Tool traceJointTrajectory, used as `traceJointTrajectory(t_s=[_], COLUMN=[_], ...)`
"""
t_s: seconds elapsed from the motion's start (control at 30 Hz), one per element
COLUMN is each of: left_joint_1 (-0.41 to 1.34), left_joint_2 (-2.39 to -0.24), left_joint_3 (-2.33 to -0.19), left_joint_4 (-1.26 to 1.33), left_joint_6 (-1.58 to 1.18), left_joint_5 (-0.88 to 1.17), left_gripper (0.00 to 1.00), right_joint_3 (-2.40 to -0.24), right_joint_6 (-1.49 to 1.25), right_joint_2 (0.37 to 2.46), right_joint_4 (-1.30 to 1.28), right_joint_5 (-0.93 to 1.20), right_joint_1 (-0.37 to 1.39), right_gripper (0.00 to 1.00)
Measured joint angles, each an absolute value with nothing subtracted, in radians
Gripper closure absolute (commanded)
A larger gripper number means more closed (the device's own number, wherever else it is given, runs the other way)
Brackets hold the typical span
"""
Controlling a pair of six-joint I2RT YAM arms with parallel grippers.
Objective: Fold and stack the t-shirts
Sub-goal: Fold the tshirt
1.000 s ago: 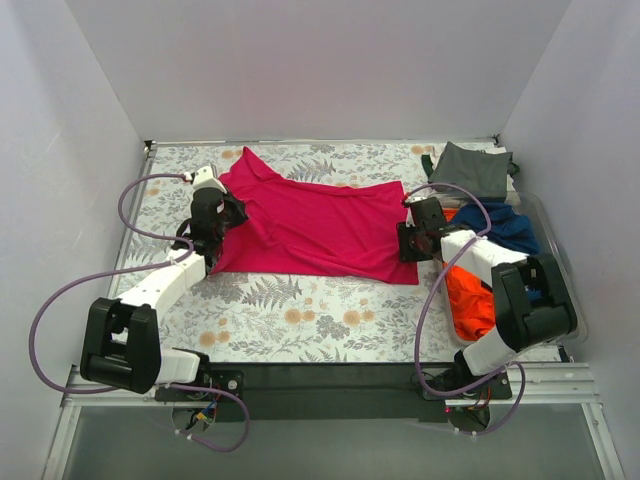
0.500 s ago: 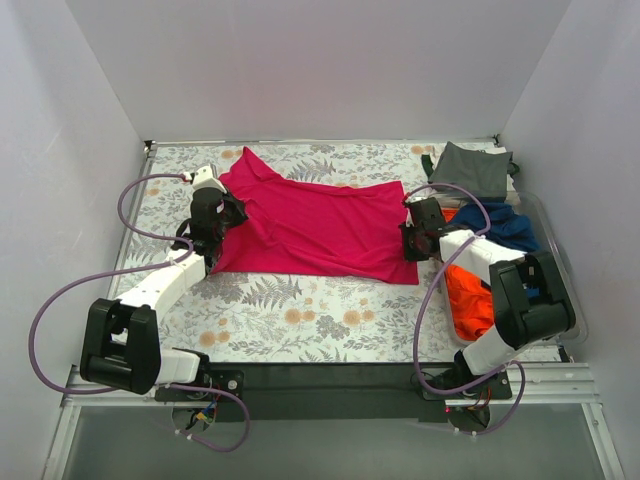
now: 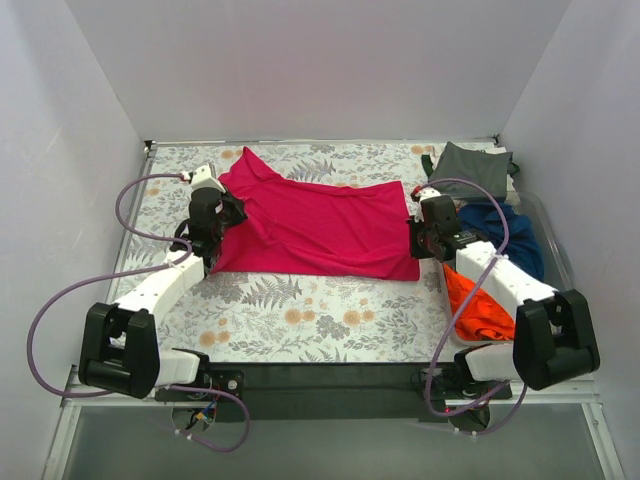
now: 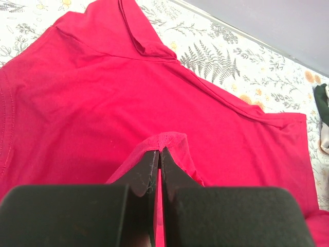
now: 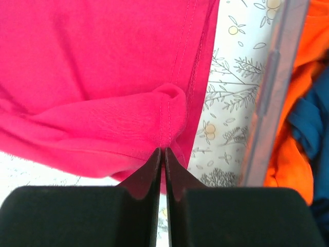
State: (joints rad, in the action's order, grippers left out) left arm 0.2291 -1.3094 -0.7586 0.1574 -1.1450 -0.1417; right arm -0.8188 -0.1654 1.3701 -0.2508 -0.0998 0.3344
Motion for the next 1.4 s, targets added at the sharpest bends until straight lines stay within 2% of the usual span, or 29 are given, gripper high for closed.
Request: traceJointTrajectory(t_s=[0.47,0.67,0.87,1.4], left_joint_1=[0.229,0.228,0.228,0.175], left_joint_2=[-1.165,-1.116,-1.152,-1.408], left_joint_3=[-0.725,-0.725,-0.731,-0.856], left_joint_4=[0.127,0.133,0.136,0.202], left_joint_6=[-1.145,-1.144,-1.123,-1.057], left_joint_5=[-0.145,-0.141,-0.144,-0.149], left_gripper=[1.0,1.0,1.0,1.0], right_joint_3=[-0.725,-0.722,-0.765,-1.135], right_joint_6=[-0.158,-0.157,-0.148,-0.093], right_joint_2=[1.011,0.945,1.069,1.577], right_joint_4=[-0.4,-0.439,-0.455,-0.424], right_joint_5=[-0.012,0.014,0.001,-0.11], right_joint_1=[0.343,0.344,0.344,0.342], right_gripper=[0.99,0.99,0.99,0.99])
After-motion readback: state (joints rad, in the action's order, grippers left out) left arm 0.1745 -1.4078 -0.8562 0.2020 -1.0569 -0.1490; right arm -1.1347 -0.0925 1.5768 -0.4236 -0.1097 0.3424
